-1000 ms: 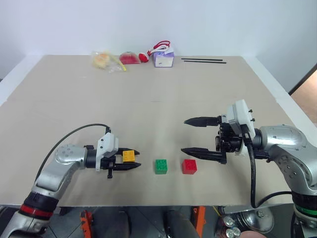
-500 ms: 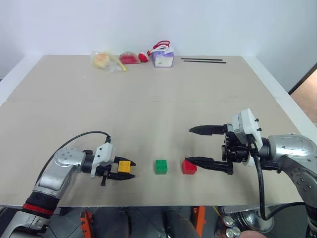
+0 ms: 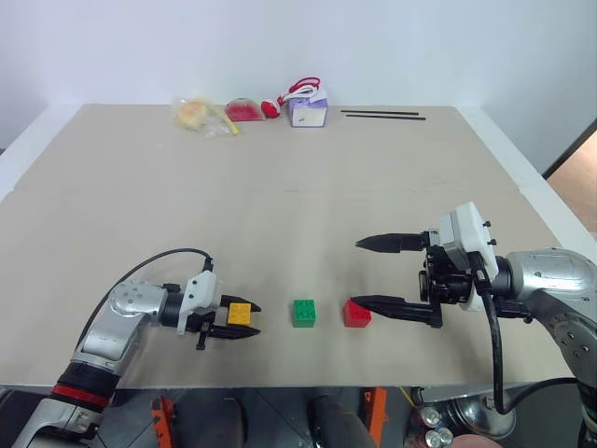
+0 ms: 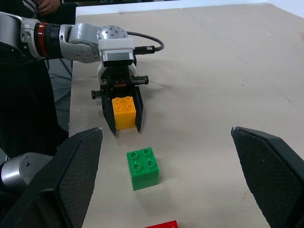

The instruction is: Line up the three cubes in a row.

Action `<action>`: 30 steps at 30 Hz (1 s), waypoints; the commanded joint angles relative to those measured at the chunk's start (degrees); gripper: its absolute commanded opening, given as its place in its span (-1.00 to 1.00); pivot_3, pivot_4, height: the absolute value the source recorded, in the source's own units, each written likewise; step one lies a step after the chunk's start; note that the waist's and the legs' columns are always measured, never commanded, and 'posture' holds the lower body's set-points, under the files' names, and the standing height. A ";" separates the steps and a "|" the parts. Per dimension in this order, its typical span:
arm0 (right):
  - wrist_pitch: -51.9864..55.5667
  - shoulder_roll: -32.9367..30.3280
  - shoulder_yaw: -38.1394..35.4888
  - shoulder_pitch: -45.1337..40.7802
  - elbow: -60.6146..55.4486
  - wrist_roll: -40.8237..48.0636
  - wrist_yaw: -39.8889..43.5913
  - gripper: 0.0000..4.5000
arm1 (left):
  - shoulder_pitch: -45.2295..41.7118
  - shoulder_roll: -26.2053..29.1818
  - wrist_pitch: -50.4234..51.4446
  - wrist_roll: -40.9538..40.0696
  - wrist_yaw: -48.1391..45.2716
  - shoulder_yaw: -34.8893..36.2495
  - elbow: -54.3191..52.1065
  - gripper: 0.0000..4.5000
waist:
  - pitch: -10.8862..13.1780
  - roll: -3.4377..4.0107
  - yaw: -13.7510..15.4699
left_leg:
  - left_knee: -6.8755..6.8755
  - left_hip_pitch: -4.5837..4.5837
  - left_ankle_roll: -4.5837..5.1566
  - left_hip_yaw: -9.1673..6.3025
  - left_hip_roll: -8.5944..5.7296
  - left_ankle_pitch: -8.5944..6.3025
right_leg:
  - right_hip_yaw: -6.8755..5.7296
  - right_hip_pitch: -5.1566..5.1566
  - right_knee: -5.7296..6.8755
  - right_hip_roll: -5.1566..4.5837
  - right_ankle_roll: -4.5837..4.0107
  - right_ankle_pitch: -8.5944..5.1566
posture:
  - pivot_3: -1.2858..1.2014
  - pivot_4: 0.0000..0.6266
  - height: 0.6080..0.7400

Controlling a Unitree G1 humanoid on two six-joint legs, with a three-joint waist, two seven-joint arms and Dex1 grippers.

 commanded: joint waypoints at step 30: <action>-0.98 6.47 -5.01 -1.12 1.93 4.78 -9.29 1.00 | -10.81 -7.02 30.01 -22.72 33.66 18.22 -15.64 0.99 | -0.02 -0.04 0.03 | 0.19 -0.02 0.00 -0.03 -0.01 0.00 | -0.01 0.09 0.04 0.01 0.36 0.20 | 0.03 -0.52 1.00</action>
